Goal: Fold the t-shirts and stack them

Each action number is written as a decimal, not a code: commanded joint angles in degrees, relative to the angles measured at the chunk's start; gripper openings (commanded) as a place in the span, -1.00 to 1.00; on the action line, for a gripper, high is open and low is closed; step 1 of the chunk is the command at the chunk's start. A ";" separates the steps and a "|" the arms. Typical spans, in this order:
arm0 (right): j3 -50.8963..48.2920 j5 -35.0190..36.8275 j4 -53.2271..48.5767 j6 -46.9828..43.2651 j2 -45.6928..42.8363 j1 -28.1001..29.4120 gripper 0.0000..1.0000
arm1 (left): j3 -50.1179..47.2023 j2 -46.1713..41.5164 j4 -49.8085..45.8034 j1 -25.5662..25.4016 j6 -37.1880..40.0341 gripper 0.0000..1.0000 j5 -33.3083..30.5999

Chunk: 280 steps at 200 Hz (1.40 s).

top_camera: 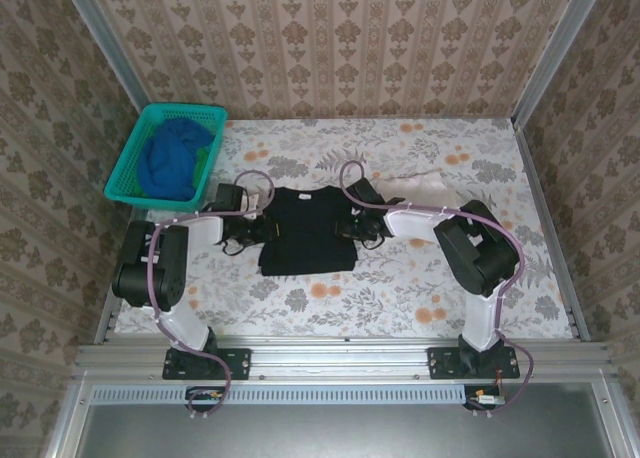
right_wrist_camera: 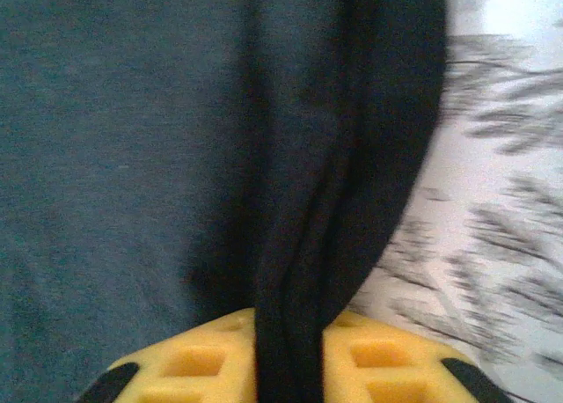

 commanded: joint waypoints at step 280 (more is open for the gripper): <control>10.56 -18.45 -23.25 -24.50 -7.62 -48.17 -0.98 | 58.09 33.98 -3.63 -27.25 -15.67 -1.00 1.91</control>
